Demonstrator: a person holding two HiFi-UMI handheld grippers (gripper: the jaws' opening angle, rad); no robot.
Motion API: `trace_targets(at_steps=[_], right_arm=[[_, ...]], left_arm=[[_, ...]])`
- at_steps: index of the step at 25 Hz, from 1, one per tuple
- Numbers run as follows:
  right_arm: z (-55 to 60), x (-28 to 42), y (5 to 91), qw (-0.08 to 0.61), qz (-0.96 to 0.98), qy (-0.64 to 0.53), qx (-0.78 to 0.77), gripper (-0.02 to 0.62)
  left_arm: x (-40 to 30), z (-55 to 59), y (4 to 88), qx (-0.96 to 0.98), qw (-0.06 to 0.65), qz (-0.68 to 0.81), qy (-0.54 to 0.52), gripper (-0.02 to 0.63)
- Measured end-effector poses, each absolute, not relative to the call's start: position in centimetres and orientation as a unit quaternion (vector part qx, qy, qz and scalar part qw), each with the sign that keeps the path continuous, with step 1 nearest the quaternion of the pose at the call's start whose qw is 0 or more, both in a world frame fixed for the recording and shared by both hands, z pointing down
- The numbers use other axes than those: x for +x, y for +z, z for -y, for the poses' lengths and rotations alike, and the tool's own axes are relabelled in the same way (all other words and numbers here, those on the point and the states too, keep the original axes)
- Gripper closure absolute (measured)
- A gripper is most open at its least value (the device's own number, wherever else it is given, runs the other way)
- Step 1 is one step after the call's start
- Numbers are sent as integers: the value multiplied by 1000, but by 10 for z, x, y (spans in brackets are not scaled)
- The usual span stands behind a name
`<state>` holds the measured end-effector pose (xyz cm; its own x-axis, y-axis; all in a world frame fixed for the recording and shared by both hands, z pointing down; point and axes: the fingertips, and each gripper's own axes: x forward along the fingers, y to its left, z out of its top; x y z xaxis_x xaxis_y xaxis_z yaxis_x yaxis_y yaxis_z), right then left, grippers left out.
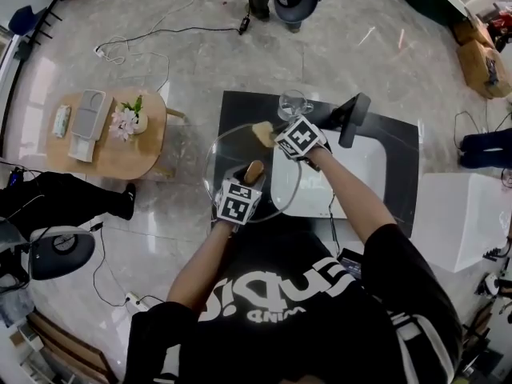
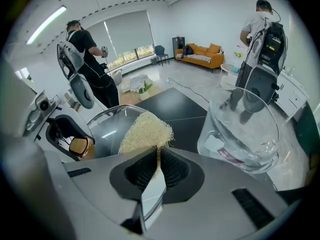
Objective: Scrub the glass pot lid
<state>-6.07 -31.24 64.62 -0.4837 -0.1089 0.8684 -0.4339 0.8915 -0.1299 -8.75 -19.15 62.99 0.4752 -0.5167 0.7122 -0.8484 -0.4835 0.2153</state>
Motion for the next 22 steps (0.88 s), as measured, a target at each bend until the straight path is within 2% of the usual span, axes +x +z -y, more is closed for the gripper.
trace_targets(at_steps=[22], right_arm=[[263, 17, 656, 476, 828, 206, 212, 571]], left_arm=[[-84, 189, 632, 806, 289, 423, 297, 422]])
